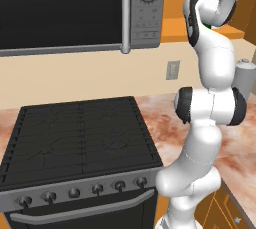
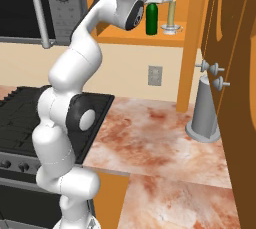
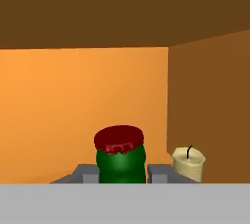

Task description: Get the candle and the beer from the cabinet and move them to the dining counter.

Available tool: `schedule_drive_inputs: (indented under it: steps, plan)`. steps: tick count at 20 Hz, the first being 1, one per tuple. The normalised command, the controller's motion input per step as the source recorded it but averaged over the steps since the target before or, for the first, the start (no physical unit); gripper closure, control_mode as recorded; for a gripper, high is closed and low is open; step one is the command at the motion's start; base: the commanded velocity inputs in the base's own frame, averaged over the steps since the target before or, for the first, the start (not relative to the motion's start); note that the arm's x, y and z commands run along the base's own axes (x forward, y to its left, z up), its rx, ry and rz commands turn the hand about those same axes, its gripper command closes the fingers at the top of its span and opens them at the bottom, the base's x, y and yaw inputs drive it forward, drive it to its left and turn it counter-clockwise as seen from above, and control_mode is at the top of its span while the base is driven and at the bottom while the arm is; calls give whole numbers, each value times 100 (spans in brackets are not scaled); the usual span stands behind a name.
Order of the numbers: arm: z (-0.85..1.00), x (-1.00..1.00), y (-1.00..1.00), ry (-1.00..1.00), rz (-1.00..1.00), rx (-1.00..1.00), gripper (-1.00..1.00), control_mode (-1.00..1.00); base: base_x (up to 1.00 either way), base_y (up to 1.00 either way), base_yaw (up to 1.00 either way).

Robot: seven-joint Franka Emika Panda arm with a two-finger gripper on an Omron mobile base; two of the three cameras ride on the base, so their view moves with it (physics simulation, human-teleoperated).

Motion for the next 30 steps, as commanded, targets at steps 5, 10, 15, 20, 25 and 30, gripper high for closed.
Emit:
schedule_drive_inputs:
  steps: [5,10,15,20,25,30]
  plan:
    - [-22,-73,-2,-1,0,0,100,-100,0,0,0]
    - [-19,-100,0,-6,0,0,100,-100,0,0,0]
    - [-16,-100,21,-7,0,-2,100,-100,0,0,0]
    - [-23,-100,62,-1,0,-7,100,-100,0,0,0]
    - [0,-100,63,2,0,-2,100,-100,0,0,0]
    - [0,-97,41,9,1,0,100,-100,0,0,0]
